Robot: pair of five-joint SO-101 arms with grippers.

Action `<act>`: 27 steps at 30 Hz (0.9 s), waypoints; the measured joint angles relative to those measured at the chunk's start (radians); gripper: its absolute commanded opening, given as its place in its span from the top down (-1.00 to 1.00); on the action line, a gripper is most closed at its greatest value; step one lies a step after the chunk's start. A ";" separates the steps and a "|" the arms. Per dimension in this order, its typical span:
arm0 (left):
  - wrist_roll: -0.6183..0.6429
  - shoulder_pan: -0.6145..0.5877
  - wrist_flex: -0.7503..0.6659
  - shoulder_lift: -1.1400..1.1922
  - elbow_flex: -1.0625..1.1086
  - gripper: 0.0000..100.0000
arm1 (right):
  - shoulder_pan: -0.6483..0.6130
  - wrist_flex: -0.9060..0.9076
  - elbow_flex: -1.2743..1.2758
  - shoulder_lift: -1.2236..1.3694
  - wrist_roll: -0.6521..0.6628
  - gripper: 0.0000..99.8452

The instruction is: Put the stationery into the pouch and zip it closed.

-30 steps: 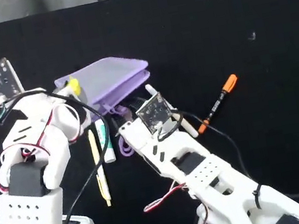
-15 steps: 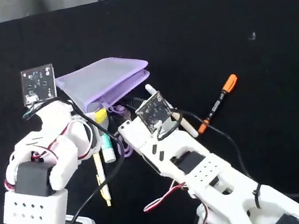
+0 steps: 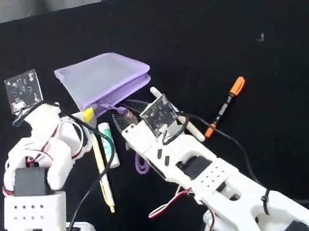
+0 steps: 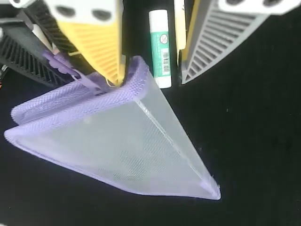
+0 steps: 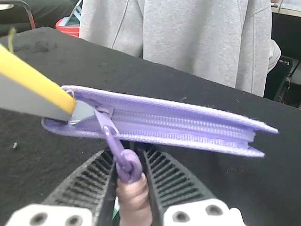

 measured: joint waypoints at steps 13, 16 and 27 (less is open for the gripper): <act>-0.040 -0.006 -0.370 -0.173 0.365 0.60 | 0.000 0.000 0.000 0.000 0.002 0.97; -0.064 -0.006 -0.442 -0.173 0.396 0.63 | 0.002 0.000 0.000 0.000 0.002 0.97; -0.149 -0.006 -0.744 -0.173 0.560 0.90 | 0.002 0.000 -0.002 0.000 0.002 0.97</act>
